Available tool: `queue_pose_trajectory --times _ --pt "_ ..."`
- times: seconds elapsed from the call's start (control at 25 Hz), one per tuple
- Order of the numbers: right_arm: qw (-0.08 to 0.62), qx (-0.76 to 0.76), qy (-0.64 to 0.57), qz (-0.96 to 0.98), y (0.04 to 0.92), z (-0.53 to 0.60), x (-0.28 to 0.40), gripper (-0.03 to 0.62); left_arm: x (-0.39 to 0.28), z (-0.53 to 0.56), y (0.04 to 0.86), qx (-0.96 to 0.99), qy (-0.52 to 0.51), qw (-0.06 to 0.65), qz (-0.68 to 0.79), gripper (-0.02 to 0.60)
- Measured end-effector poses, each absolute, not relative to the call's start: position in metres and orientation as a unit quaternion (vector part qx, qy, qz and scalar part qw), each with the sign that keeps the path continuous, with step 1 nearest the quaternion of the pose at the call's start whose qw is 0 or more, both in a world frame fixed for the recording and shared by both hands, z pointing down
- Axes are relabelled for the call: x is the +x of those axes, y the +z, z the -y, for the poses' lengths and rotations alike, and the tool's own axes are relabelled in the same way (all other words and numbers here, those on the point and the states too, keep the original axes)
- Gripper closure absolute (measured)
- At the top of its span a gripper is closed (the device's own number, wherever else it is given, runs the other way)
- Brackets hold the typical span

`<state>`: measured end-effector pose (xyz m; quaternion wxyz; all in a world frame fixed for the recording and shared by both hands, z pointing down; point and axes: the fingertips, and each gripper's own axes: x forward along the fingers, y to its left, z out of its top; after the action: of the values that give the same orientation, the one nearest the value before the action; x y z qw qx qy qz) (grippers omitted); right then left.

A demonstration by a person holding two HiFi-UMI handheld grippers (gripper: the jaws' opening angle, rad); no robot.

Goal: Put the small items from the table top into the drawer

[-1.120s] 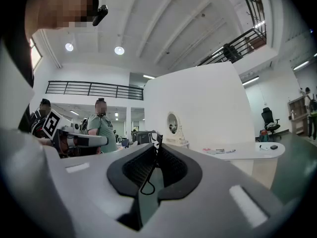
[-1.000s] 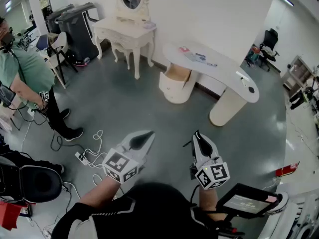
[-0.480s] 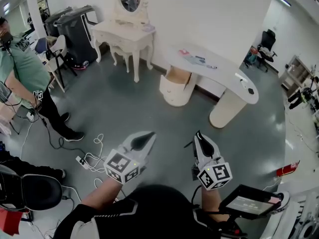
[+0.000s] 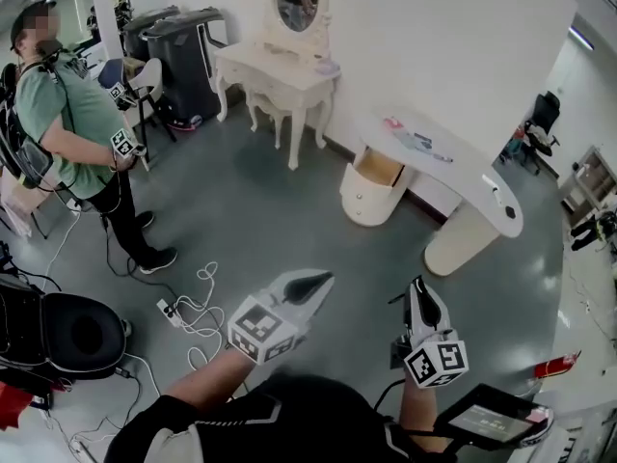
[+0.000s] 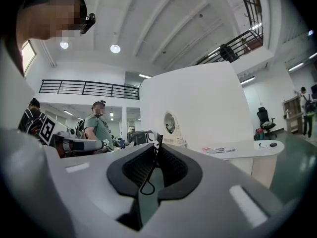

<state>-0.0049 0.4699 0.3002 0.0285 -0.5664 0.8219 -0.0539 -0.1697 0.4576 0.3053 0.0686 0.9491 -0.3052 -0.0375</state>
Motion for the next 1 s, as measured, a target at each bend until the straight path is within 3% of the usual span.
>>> queue_pose_trajectory --times 0.6,1.0 --pt "0.016 -0.562 -0.053 -0.825 0.307 -0.408 -0.024 0.56 -0.177 -0.399 0.313 0.953 -0.043 0.083 0.288 0.581" --pt "0.035 -0.53 -0.05 -0.846 0.303 -0.328 0.017 0.562 -0.127 -0.331 0.299 0.949 -0.047 0.112 0.29 0.581"
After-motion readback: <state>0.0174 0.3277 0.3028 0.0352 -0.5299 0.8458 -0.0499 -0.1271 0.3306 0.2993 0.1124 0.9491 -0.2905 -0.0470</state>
